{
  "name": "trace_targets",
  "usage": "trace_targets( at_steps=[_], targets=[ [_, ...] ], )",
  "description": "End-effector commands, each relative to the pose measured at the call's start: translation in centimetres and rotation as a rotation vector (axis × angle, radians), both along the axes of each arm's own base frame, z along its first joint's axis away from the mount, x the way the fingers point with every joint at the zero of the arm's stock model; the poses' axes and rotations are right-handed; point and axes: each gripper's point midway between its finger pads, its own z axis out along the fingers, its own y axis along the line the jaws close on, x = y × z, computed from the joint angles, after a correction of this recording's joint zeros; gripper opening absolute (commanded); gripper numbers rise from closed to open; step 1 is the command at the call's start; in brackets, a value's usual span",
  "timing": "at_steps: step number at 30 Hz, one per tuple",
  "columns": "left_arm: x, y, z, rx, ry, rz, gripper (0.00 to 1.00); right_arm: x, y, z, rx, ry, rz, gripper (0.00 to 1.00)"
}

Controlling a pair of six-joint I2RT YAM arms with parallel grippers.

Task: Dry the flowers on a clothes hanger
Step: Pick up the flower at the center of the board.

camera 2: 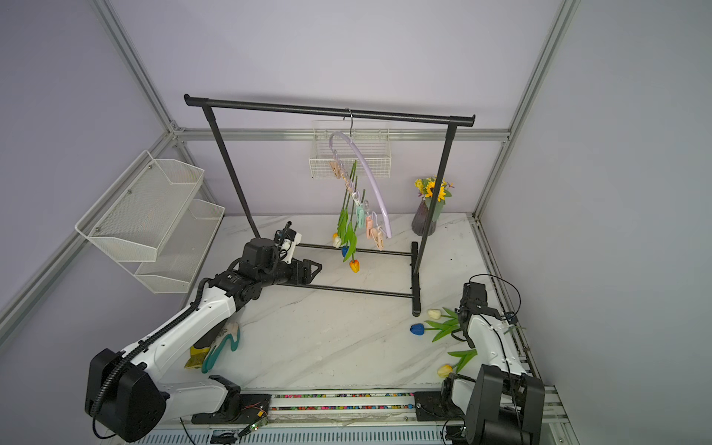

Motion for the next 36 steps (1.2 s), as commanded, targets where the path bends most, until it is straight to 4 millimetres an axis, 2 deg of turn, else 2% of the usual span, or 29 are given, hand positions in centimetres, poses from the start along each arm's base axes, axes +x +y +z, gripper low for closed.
trace_targets(
  at_steps=[1,4,10,16,25,34,36],
  targets=[
    [0.4,-0.3,1.7,-0.041,-0.037,-0.001,0.81,2.0,-0.2,0.3,0.020,-0.057,-0.004,0.48],
    [0.3,-0.4,1.6,-0.047,-0.033,-0.005,0.81,3.2,0.3,-0.1,0.061,-0.092,0.023,0.43],
    [0.2,-0.8,1.6,-0.075,-0.018,-0.020,0.81,3.8,0.1,-0.1,0.063,-0.111,0.021,0.44],
    [0.2,-0.9,1.8,-0.077,-0.019,-0.022,0.80,3.4,0.4,-1.1,0.097,-0.091,-0.019,0.43],
    [0.2,-0.9,1.6,-0.077,-0.015,-0.020,0.80,2.6,0.3,-1.9,0.109,-0.042,-0.057,0.31],
    [0.1,-0.9,1.6,-0.082,-0.017,-0.021,0.80,2.5,0.3,-3.1,0.137,0.019,-0.062,0.26],
    [0.2,-0.9,1.6,-0.082,-0.018,-0.020,0.80,2.6,0.4,-3.3,0.143,0.028,-0.057,0.21]
  ],
)
